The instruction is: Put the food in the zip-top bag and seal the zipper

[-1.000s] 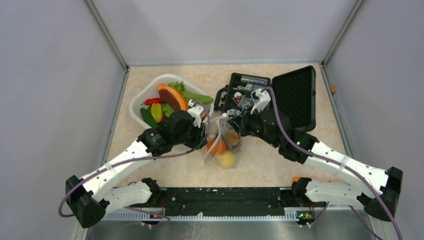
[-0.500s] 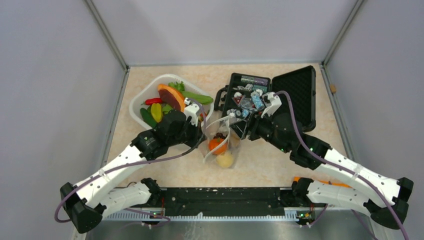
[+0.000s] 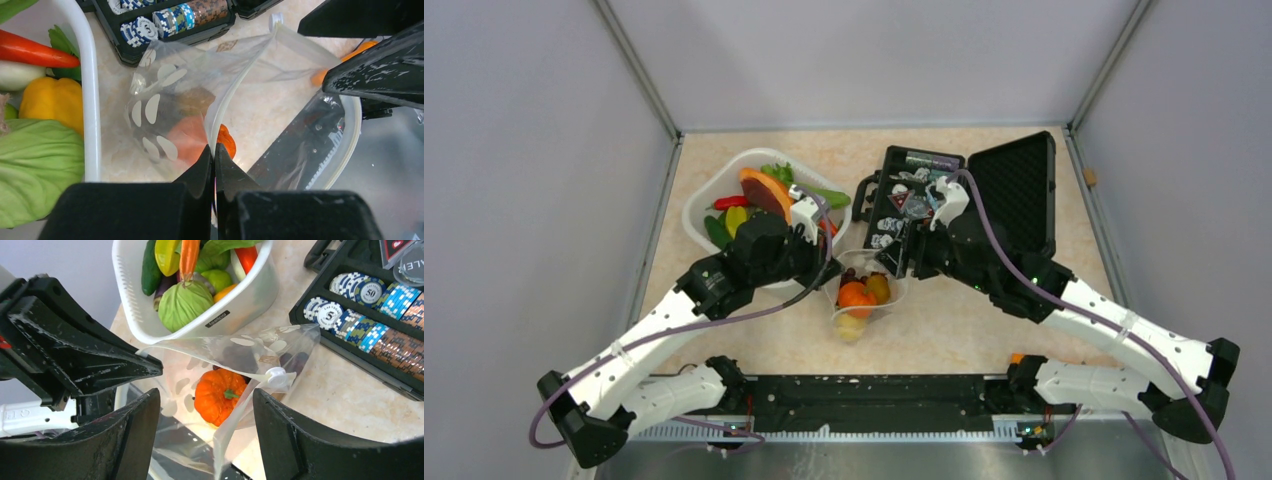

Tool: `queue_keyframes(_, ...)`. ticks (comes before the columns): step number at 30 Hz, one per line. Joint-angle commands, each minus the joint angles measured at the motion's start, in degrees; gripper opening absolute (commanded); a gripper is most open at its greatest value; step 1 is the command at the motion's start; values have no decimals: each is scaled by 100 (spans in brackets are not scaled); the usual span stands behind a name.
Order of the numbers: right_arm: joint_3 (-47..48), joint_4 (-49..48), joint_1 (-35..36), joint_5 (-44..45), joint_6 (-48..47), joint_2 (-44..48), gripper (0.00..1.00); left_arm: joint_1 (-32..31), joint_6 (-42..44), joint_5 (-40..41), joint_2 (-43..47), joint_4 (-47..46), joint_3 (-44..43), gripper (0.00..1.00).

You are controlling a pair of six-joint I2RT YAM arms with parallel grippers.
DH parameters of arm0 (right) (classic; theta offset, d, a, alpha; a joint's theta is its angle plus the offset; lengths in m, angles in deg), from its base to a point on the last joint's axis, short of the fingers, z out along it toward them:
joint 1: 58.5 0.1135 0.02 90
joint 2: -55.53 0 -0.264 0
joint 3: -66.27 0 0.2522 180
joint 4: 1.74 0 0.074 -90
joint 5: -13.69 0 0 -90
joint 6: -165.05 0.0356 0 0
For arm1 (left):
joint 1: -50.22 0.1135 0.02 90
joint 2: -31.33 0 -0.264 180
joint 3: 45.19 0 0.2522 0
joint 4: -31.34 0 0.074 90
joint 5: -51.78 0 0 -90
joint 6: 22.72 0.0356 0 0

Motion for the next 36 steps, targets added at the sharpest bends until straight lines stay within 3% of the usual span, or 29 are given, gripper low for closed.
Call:
queue_keyframes(1, 221, 32, -40, -182, 92, 14, 65, -29, -22, -102, 112, -264, -268, 0)
queue_keyframes(11, 86, -169, -37, -100, 394, -35, 61, -35, -18, 127, 256, -192, -82, 0)
queue_keyframes(14, 356, 196, -8, -147, 366, -168, 53, -31, -23, 184, 262, -188, -18, 0)
queue_keyframes(19, 510, 1164, 114, 895, 420, 194, 58, -31, -88, 316, 302, -227, 103, 0)
queue_keyframes(23, 192, 960, 112, 733, 345, 489, 63, -31, -21, 290, 225, -222, 65, 0)
queue_keyframes(25, 193, 1132, 106, 768, 248, 441, 70, -31, -2, 284, 202, -199, 55, 0)
queue_keyframes(29, 298, 1320, 109, 596, 432, 211, 73, -31, 3, 228, 177, -243, 46, 0)
queue_keyframes(33, 38, 857, 104, 243, 808, 69, 71, -31, 27, 183, 118, -201, -17, 0)
queue_keyframes(36, -45, 738, 103, 82, 1043, -61, 63, -31, 12, 214, 162, -176, 1, 0)
